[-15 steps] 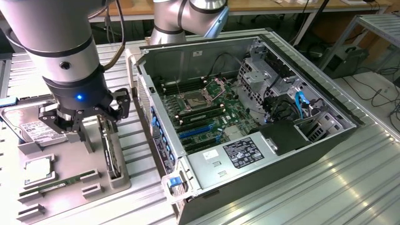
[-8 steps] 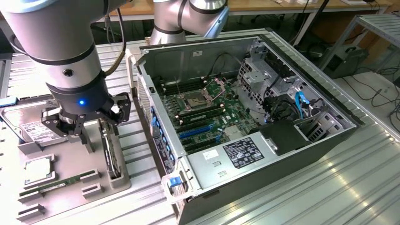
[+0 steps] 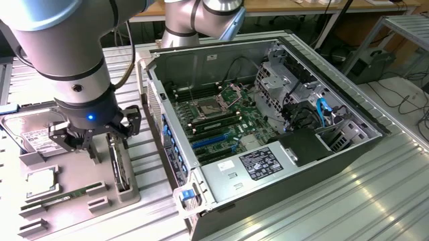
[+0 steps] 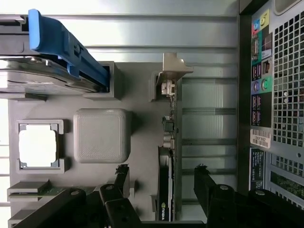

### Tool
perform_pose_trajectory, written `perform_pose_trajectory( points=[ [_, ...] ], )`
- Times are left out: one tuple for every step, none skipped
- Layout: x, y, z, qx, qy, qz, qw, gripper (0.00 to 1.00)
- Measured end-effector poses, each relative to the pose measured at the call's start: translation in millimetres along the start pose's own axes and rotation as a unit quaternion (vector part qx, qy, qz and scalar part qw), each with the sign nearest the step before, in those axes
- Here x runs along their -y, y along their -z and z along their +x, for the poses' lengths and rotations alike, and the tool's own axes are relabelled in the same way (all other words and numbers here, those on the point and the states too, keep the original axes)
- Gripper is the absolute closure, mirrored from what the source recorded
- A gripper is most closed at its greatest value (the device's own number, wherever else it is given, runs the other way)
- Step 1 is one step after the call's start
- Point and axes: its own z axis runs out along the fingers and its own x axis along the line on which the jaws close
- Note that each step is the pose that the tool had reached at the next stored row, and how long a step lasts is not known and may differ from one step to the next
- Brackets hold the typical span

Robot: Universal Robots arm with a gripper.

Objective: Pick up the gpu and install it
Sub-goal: 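Pick up the gpu and move the gpu toward the slot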

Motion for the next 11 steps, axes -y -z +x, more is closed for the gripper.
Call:
perform_pose_trajectory(
  points=[
    [0.0, -1.4, 0.0, 0.0, 0.0, 0.0, 1.0, 0.34],
    [0.1, -2.7, 0.0, 0.0, 0.0, 0.0, 1.0, 0.34],
    [0.2, -3.7, 0.1, 0.0, 0.0, 0.0, 1.0, 0.34],
    [0.2, -4.6, 0.1, 0.0, 0.0, -0.0001, 1.0, 0.34],
    [0.2, -4.9, 0.1, 0.0, 0.0, 0.0, 1.0, 0.34],
    [0.2, -4.9, 0.1, -0.0001, 0.0, 0.0001, 1.0, 0.34],
    [0.2, -4.9, 0.1, -0.0001, 0.0, 0.0001, 1.0, 0.34],
    [0.2, -4.9, 0.1, -0.0001, 0.0, 0.0001, 1.0, 0.34],
    [0.2, -5.2, 0.1, -0.0001, 0.0, 0.0, 1.0, 0.34],
    [-0.1, -5.7, 0.0, 0.0001, 0.0, 0.0, 1.0, 0.34],
    [-0.4, -6.2, -0.1, 0.0001, 0.0, -0.0001, 1.0, 0.34]
  ],
)
